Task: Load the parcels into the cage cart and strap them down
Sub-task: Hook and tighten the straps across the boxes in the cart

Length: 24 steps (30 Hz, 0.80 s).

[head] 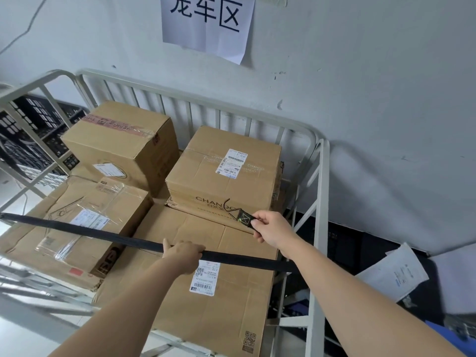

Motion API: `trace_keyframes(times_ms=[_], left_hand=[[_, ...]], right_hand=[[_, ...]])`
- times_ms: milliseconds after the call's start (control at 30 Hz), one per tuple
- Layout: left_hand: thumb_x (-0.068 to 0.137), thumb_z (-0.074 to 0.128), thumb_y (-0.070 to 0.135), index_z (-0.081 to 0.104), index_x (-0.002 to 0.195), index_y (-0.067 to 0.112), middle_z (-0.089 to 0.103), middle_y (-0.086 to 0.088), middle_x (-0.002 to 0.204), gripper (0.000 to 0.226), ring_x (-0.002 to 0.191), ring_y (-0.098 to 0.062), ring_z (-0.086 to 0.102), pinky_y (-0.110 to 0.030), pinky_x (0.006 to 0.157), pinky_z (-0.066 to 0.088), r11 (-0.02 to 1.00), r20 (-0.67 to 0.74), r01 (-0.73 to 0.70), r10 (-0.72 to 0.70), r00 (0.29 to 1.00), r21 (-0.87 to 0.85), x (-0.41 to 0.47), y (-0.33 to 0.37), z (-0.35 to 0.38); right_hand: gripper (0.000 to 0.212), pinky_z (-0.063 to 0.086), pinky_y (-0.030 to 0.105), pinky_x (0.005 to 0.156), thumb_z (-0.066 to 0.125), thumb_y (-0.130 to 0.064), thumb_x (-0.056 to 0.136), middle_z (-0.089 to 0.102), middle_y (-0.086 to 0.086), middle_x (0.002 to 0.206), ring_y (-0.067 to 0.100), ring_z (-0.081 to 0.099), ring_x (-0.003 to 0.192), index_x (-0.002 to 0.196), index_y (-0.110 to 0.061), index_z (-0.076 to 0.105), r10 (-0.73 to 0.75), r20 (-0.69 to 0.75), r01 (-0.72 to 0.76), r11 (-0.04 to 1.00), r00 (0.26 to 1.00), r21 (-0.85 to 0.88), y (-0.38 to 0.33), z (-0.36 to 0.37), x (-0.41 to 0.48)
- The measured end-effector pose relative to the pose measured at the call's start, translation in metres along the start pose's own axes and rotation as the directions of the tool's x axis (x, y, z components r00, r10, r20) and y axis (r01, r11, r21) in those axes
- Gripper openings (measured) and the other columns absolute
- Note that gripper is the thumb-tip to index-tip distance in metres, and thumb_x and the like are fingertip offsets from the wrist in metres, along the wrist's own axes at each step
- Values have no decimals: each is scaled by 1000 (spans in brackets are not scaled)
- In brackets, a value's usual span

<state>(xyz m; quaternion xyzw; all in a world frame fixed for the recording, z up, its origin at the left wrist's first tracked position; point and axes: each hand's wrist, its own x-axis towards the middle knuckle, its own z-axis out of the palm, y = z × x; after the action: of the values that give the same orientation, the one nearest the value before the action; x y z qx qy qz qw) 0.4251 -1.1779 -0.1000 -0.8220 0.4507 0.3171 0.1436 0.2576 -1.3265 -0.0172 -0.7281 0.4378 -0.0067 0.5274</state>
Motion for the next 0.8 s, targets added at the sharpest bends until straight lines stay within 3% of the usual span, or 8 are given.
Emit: trace_keyframes(times_ms=[67, 133, 233, 333, 433, 633, 733, 800], left_hand=[[103, 33, 25, 50, 129, 34, 50, -2, 122, 33, 119, -22, 45, -62, 111, 13, 1000, -69, -1, 3, 998, 30, 1, 2, 4], [102, 37, 23, 42, 139, 35, 40, -4, 140, 39, 133, -24, 36, -63, 113, 8, 999, -126, -25, 31, 992, 47, 5, 3, 8], [101, 38, 18, 28, 148, 35, 26, 3, 156, 51, 146, -23, 18, -66, 111, -2, 997, -72, -59, 63, 995, 51, 14, 3, 8], [99, 38, 18, 50, 129, 28, 56, 3, 122, 34, 124, -22, 46, -60, 110, 16, 996, 17, -57, 55, 998, 75, 22, 2, 6], [97, 41, 25, 64, 95, 22, 59, 2, 88, 24, 87, -20, 59, -31, 79, 42, 989, 50, -85, 91, 995, -119, 27, 3, 2], [96, 50, 22, 46, 61, 21, 46, 3, 62, 36, 57, -11, 42, -26, 54, 33, 801, -80, -342, 350, 933, -491, 27, 38, -36], [94, 53, 23, 56, 65, 18, 53, 1, 66, 30, 62, -15, 49, -28, 58, 37, 788, -16, -377, 424, 906, -486, 32, 23, -51], [94, 54, 23, 71, 88, 15, 65, 0, 82, 20, 77, -19, 61, -29, 69, 47, 806, 48, -395, 461, 886, -442, 40, 1, -61]], right_hand=[[18, 48, 21, 65, 47, -15, 101, 61, 1, 69, 10, 55, 62, 104, -19, 64, -1, 8, 1, 1000, 1000, 18, 2, 3, 1], [18, 48, 19, 64, 47, -15, 101, 61, 1, 70, 10, 55, 62, 106, -19, 64, 5, 9, -5, 999, 1000, 38, 3, 5, 0], [19, 48, 19, 66, 47, -15, 101, 61, 0, 71, 10, 55, 64, 109, -18, 64, -7, 5, 7, 998, 1000, 65, 2, 2, -1], [19, 51, 27, 75, 47, -15, 101, 61, 1, 72, 11, 55, 65, 108, -18, 65, 5, -17, -3, 995, 1000, 95, 2, -3, 3], [17, 52, 33, 81, 48, -16, 100, 62, 1, 71, 12, 55, 65, 104, -20, 65, 31, -57, -23, 989, 998, 143, 0, -3, 9], [18, 48, 22, 64, 49, -11, 99, 58, 2, 66, 12, 51, 58, 95, -14, 66, -79, -90, 101, 959, 993, 265, -78, 42, 38], [21, 47, 25, 65, 49, -9, 99, 58, 3, 65, 13, 50, 57, 89, -20, 65, -67, -128, 105, 944, 990, 314, -109, 57, 57], [19, 46, 25, 64, 50, -10, 98, 58, 4, 65, 13, 50, 56, 95, -19, 66, -7, -169, 63, 943, 986, 326, -112, 59, 71]])
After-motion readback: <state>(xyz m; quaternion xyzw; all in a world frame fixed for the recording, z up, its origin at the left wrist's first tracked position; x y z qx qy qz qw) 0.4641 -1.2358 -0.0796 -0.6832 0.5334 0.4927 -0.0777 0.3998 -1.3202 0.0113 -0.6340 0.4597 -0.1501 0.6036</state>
